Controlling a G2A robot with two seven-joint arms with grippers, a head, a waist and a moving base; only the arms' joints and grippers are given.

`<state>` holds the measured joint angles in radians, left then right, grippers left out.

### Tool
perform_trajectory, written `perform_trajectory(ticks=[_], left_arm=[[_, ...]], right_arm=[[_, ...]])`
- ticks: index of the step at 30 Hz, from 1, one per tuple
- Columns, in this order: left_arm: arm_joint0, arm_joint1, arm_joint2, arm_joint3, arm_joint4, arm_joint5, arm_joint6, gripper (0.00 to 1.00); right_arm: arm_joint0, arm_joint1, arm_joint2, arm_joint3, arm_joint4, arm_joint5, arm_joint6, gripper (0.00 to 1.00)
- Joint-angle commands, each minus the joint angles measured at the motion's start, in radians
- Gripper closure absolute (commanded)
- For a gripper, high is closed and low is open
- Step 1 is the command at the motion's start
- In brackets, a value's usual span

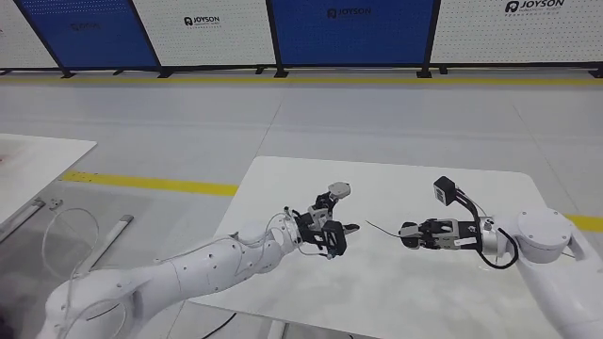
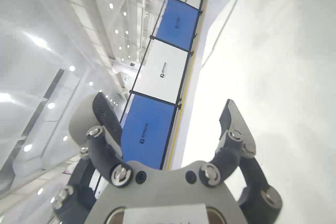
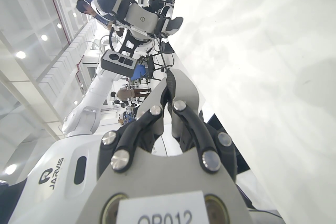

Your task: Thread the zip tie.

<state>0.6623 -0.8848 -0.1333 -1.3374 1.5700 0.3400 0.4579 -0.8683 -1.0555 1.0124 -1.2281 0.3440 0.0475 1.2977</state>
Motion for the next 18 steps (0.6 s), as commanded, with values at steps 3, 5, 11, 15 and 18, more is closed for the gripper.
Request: perform_trajectory(ticks=[3,5,11,15,18], left_arm=[[0.002,0.015,-0.037,-0.025,0.0,0.0,0.001,0.0],[0.002,0.015,-0.037,-0.025,0.0,0.0,0.001,0.0],[0.006,0.014,-0.037,-0.025,0.0,0.0,0.011,0.0],[0.011,0.01,-0.037,-0.01,0.0,-0.007,0.03,0.0],[0.003,0.006,-0.037,-0.007,0.0,-0.022,0.035,0.0]], right_arm=[[0.0,0.0,0.0,0.0,0.0,0.0,0.0,1.0],[0.0,0.0,0.0,0.0,0.0,0.0,0.0,1.0],[-0.012,0.0,0.004,-0.016,0.004,0.03,-0.039,1.0],[-0.005,0.003,0.011,-0.047,-0.005,0.085,-0.062,1.0],[0.005,0.001,0.008,-0.071,-0.007,0.126,-0.079,1.0]])
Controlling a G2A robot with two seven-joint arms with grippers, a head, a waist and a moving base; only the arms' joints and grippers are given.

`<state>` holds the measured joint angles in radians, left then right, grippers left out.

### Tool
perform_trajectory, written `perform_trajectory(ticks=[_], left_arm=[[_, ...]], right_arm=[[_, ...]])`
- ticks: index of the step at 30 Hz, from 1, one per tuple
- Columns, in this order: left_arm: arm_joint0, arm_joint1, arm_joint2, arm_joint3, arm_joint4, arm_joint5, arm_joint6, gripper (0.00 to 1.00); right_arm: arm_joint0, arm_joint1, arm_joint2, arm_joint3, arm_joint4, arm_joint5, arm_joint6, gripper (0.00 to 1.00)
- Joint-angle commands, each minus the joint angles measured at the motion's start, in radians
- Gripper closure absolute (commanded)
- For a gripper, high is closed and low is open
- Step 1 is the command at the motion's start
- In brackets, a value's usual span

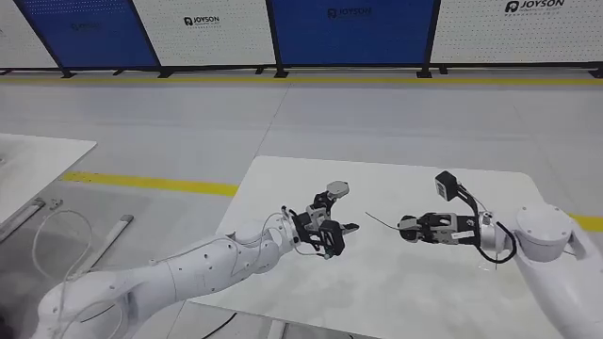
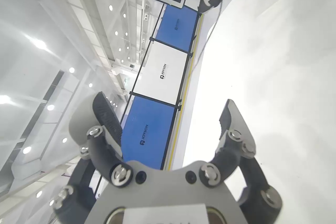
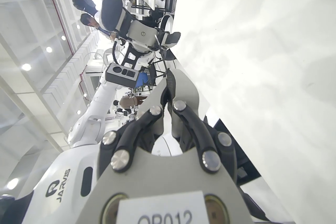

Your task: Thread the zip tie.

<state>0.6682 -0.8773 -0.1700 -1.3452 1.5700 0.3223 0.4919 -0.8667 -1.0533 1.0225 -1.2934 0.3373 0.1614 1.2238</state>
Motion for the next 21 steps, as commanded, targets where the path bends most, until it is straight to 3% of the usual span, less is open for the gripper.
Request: perform_trajectory(ticks=[1,8,19,21], left_arm=[[-0.008,-0.002,0.0,0.004,0.0,-0.004,0.007,0.0],[-0.024,-0.024,0.0,0.035,0.0,0.002,0.044,0.0],[-0.022,-0.027,0.0,0.039,0.0,0.002,0.046,0.0],[-0.024,-0.028,0.0,0.038,0.0,0.01,0.024,0.0]], right_arm=[[0.009,-0.002,-0.005,-0.011,0.002,0.023,-0.01,1.0],[0.092,-0.03,-0.079,0.001,0.007,0.119,-0.034,1.0],[0.097,-0.031,-0.083,0.005,0.008,0.121,-0.031,1.0],[0.083,-0.033,-0.076,0.004,0.03,0.13,-0.066,1.0]])
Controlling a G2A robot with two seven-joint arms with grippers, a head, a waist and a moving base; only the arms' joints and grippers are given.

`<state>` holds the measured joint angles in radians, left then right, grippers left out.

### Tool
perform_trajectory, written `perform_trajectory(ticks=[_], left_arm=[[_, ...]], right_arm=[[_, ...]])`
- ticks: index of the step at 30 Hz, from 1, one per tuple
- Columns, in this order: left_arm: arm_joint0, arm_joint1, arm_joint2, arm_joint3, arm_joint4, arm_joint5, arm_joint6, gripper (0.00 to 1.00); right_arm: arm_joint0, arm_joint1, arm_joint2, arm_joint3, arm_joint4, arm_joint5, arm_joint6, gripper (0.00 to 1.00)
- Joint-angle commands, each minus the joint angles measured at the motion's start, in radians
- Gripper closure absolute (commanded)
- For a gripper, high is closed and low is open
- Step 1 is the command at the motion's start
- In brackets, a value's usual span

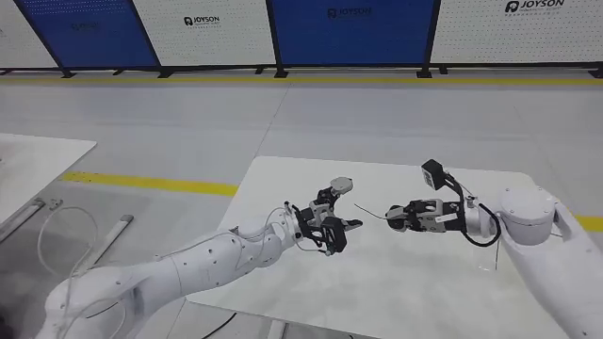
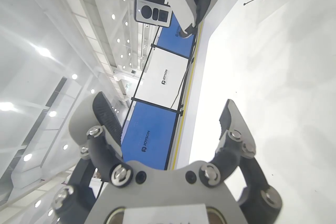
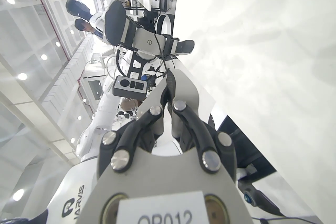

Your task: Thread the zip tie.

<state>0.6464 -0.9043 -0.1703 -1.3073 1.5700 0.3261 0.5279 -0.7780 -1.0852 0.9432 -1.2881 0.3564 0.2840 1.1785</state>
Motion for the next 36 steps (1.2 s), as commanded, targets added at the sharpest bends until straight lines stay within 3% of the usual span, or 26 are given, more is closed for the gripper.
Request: perform_trajectory(ticks=[1,5,13,23,28,32,33,34,36], left_arm=[[-0.005,-0.001,0.0,0.001,0.0,0.012,-0.018,0.0],[-0.019,-0.004,0.0,0.01,0.0,0.014,-0.027,0.0],[-0.027,-0.013,0.0,0.035,0.0,0.014,-0.003,0.0],[-0.026,-0.014,0.0,0.04,0.0,0.014,-0.014,0.0],[-0.051,-0.018,0.0,0.089,0.0,0.014,0.023,0.0],[-0.046,-0.026,0.0,0.119,0.0,0.014,0.065,0.0],[-0.044,-0.029,0.0,0.124,0.0,0.014,0.072,0.1],[-0.043,-0.031,0.0,0.13,0.0,0.014,0.075,0.44],[-0.035,-0.036,0.0,0.137,0.0,0.014,0.084,0.34]], right_arm=[[-0.004,-0.001,0.004,-0.001,0.018,0.028,-0.027,1.0],[0.035,-0.015,-0.031,0.024,0.041,0.056,-0.036,1.0],[0.171,-0.061,-0.171,0.17,0.105,0.056,-0.052,1.0],[0.164,-0.061,-0.169,0.169,0.107,0.053,-0.066,1.0],[0.14,-0.055,-0.132,0.16,0.132,0.056,-0.106,1.0],[0.135,-0.053,-0.131,0.148,0.123,0.056,-0.109,1.0],[0.135,-0.052,-0.133,0.147,0.12,0.056,-0.11,1.0],[0.136,-0.052,-0.134,0.147,0.119,0.056,-0.11,1.0],[0.138,-0.052,-0.139,0.148,0.119,0.056,-0.106,1.0]])
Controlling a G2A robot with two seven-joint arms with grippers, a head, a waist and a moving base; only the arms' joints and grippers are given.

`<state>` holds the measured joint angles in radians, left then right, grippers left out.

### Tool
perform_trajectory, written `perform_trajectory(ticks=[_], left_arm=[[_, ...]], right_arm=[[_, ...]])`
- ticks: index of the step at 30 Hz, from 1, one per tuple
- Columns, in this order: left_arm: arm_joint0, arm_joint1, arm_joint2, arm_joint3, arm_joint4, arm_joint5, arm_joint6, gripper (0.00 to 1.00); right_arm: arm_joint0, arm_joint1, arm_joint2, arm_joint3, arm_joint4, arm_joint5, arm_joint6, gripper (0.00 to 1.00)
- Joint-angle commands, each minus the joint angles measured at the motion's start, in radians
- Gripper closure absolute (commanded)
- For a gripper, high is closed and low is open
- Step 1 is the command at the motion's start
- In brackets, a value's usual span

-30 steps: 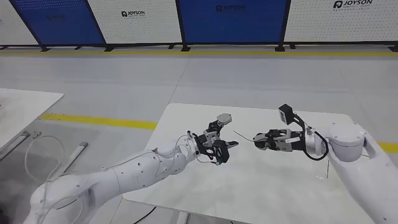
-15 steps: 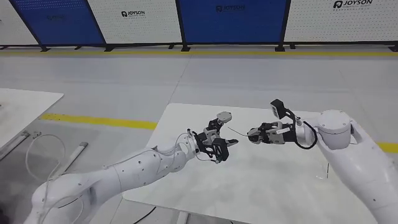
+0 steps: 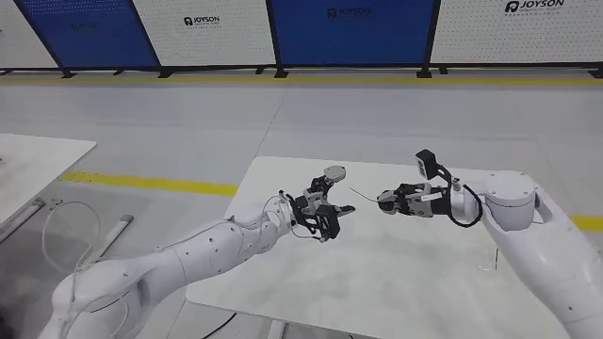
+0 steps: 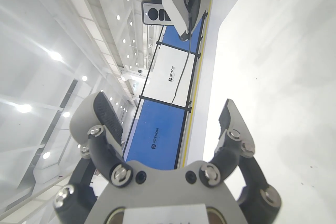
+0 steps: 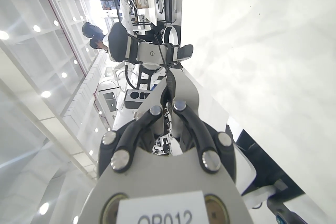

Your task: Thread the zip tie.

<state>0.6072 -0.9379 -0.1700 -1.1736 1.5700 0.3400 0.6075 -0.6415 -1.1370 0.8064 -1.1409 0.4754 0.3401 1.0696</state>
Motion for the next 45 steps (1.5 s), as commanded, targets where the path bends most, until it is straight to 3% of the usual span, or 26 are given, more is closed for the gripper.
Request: perform_trajectory(ticks=[1,3,5,6,7,9,15,20,23,30,32,33,34,37,43,44,45], left_arm=[[0.004,-0.005,0.0,0.008,0.0,0.0,0.009,0.39],[0.003,-0.009,0.0,0.016,0.0,0.0,0.02,0.41],[0.004,-0.014,0.0,0.02,0.0,0.0,0.029,0.51],[0.008,-0.016,0.0,0.021,0.0,0.0,0.029,0.44],[0.01,-0.019,0.0,0.021,0.0,0.0,0.029,0.5],[0.008,-0.021,0.0,0.025,0.0,0.0,0.036,0.52],[0.008,-0.031,0.0,0.043,0.0,0.0,0.072,0.46],[0.008,-0.039,0.0,0.058,0.0,0.0,0.094,0.63],[0.008,-0.043,0.0,0.066,0.0,0.0,0.097,0.68],[0.007,-0.055,0.0,0.083,0.0,0.0,0.094,1.0],[0.007,-0.059,0.0,0.088,0.0,0.0,0.091,0.96],[0.007,-0.061,0.0,0.09,0.0,0.0,0.09,0.99],[0.007,-0.063,0.0,0.093,0.0,0.0,0.089,0.93],[0.007,-0.068,0.0,0.1,0.0,0.0,0.091,1.0],[0.007,-0.078,0.0,0.119,0.0,0.0,0.104,1.0],[0.007,-0.079,0.0,0.122,0.0,0.0,0.106,1.0],[0.008,-0.081,0.0,0.126,0.0,0.0,0.107,1.0]], right_arm=[[0.003,0.0,-0.005,0.002,0.0,0.0,0.005,1.0],[0.005,0.0,-0.011,0.005,0.002,0.0,0.007,1.0],[0.009,-0.001,-0.016,0.008,0.007,0.0,0.006,1.0],[0.01,-0.001,-0.019,0.009,0.009,0.0,0.005,1.0],[0.012,-0.002,-0.022,0.012,0.012,0.0,0.004,1.0],[0.014,-0.002,-0.027,0.015,0.017,0.0,0.004,1.0],[0.026,-0.005,-0.043,0.036,0.031,0.0,0.004,1.0],[0.035,-0.006,-0.052,0.053,0.046,0.0,0.0,1.0],[0.039,-0.007,-0.06,0.058,0.053,0.0,-0.005,1.0],[0.053,-0.012,-0.086,0.064,0.062,0.0,-0.009,1.0],[0.058,-0.013,-0.092,0.066,0.065,0.0,-0.009,1.0],[0.059,-0.013,-0.094,0.067,0.067,0.0,-0.01,1.0],[0.061,-0.013,-0.097,0.068,0.068,0.0,-0.01,1.0],[0.065,-0.013,-0.102,0.07,0.071,0.0,-0.011,1.0],[0.069,-0.011,-0.106,0.077,0.081,0.0,-0.014,1.0],[0.069,-0.011,-0.106,0.078,0.083,0.0,-0.015,0.74],[0.069,-0.01,-0.106,0.078,0.084,0.0,-0.016,0.61]])
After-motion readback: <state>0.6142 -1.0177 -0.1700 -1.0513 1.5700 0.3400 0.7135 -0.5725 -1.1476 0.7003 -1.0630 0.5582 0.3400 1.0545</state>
